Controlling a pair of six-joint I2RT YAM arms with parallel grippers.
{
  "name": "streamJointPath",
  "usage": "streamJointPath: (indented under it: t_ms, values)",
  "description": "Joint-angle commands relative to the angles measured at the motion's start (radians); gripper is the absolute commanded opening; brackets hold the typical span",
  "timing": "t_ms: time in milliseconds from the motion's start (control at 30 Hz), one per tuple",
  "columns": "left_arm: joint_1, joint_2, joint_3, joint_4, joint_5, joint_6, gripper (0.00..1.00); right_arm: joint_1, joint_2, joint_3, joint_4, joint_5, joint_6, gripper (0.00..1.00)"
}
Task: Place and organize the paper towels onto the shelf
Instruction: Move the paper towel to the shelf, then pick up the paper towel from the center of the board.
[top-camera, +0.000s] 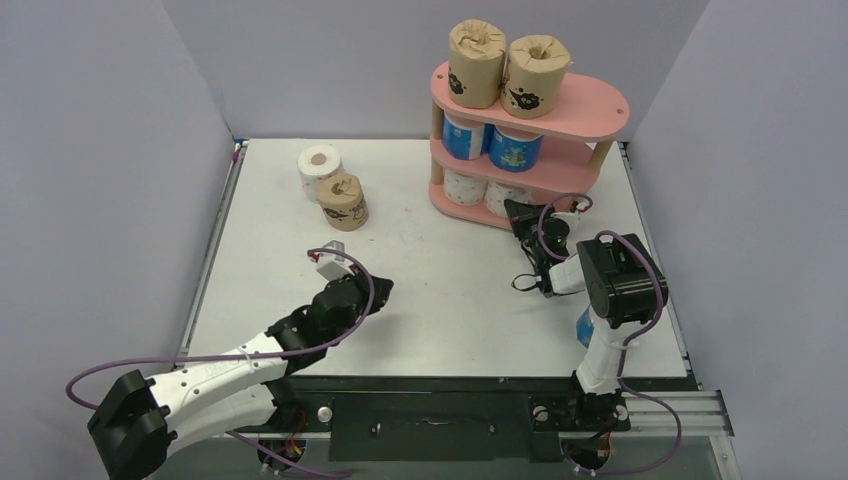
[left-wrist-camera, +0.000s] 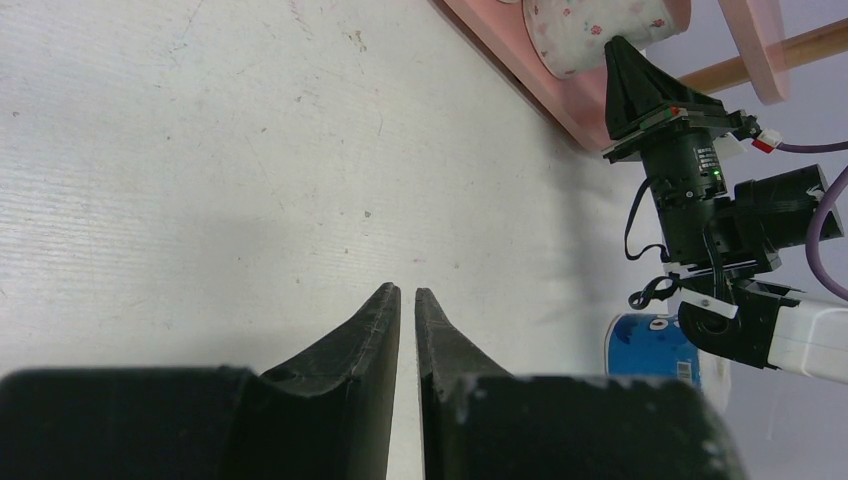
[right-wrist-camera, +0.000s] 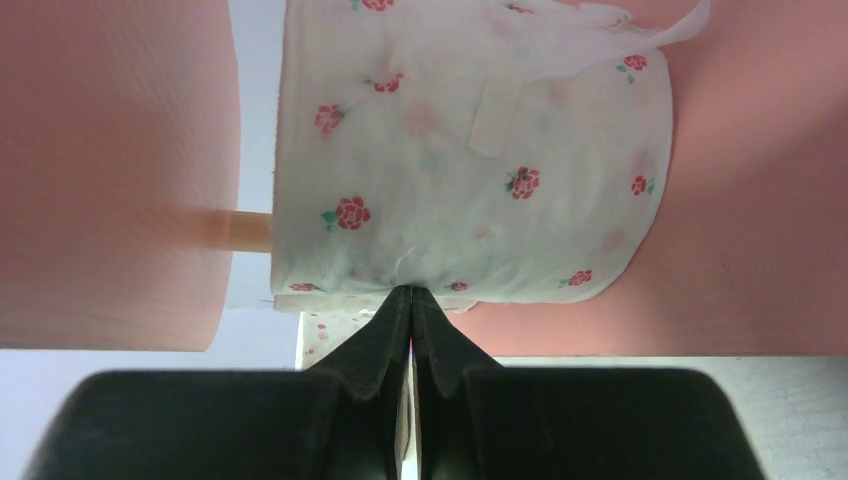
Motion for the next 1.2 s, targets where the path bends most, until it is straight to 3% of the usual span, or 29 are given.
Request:
streamJointPath:
  t_ms: [0, 700, 1000, 1167]
  values:
    - [-0.006, 0.010, 0.034, 0.046, 0.006, -0.003, 0.09, -0.010, 0.020, 0.035, 0.051, -0.008, 0.009, 0.00]
    - [-0.008, 0.046, 0.048, 0.066, 0.017, -0.004, 0.09, -0.017, 0.010, 0.013, 0.081, -0.043, 0.006, 0.00]
    - [-0.011, -0.015, 0.041, 0.029, 0.001, 0.002, 0.10, -0.003, -0.152, -0.119, 0.046, -0.099, -0.035, 0.00]
    - [-0.009, -0.066, 0.063, -0.026, -0.032, 0.020, 0.19, 0.044, -0.348, -0.213, -0.117, -0.130, -0.138, 0.14]
